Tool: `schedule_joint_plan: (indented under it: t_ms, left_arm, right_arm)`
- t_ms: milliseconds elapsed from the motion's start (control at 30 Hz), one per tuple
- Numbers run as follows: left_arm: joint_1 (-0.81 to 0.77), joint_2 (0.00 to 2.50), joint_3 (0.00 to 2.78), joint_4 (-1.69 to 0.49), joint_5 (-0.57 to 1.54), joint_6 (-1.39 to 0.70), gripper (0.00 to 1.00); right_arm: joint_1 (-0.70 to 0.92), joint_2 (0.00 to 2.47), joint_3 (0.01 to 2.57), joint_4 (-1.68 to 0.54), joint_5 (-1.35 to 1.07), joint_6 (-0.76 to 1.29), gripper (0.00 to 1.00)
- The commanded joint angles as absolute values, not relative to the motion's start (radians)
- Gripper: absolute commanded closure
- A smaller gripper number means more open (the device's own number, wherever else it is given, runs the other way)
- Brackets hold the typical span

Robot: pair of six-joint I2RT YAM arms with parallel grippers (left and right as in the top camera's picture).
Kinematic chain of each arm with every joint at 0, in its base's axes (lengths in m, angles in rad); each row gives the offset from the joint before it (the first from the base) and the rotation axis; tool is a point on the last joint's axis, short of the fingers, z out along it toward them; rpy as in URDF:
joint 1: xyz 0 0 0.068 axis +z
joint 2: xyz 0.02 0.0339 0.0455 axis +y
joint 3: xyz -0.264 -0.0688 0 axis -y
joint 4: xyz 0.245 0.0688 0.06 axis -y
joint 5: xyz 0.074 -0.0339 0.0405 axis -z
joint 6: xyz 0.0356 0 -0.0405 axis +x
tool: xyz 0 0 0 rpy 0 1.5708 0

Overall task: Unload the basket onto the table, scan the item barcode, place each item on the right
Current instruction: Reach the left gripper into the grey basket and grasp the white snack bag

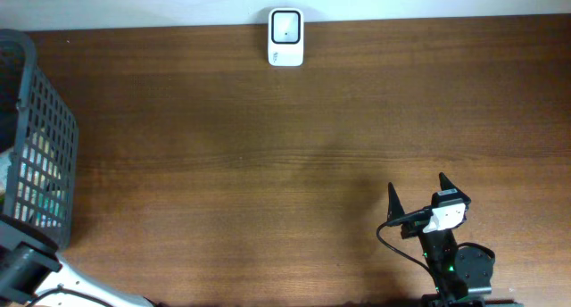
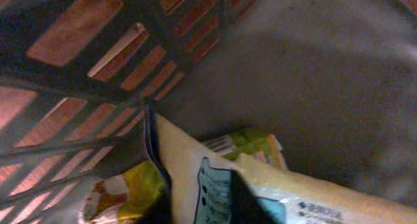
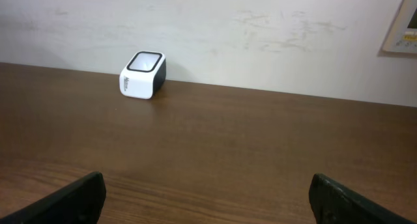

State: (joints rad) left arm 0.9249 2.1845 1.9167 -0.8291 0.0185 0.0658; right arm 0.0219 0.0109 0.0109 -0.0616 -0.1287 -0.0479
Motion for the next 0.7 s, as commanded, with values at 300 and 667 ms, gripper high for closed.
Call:
schedule_joint_plan:
  t_ms: [300, 667]
  left_arm:
    - [0.918, 1.845, 2.135, -0.823, 0.204, -0.124, 1.00]
    - [0.791, 1.496, 2.136, -0.842, 0.369, -0.135, 1.00]
  right_arm:
    - [0.020, 0.004, 0.006, -0.067, -0.127, -0.041, 0.02]
    - [0.020, 0.004, 0.006, -0.067, -0.127, -0.041, 0.02]
